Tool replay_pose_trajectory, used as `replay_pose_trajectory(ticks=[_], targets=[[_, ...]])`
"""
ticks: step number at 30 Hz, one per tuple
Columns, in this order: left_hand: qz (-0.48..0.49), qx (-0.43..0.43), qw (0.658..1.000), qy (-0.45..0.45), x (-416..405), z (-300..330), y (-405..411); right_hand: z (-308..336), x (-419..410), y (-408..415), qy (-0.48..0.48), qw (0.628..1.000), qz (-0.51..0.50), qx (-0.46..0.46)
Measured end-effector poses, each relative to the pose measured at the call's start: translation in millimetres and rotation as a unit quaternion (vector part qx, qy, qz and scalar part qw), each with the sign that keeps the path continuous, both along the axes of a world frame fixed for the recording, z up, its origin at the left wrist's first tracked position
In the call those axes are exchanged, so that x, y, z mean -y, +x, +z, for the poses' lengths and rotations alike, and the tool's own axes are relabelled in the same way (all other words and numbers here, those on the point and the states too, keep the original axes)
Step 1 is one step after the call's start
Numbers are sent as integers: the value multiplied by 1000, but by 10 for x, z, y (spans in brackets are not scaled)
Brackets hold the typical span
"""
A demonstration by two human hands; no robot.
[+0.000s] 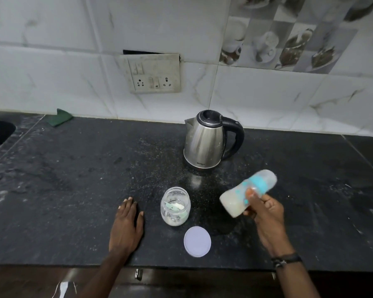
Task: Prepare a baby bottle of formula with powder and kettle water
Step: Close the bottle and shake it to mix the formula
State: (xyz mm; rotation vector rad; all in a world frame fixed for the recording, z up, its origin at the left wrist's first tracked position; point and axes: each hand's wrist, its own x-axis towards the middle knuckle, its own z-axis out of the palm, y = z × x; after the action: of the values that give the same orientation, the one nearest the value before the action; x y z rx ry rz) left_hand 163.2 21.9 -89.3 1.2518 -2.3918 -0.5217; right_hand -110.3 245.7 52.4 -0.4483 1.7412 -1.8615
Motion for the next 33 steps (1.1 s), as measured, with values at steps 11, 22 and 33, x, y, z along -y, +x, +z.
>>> replay_pose_trajectory(ticks=[11,22,33], targets=[[3,2,1000,3,-6,-14,2,90,-7,-52,19,999,45,-6],[0,4,1000,-3,-18,4,-9,89,-32,-93,12,1000,-8,8],[2,-2,1000,-10,-14,13,3,24,0,-94,47,998,41,-19]])
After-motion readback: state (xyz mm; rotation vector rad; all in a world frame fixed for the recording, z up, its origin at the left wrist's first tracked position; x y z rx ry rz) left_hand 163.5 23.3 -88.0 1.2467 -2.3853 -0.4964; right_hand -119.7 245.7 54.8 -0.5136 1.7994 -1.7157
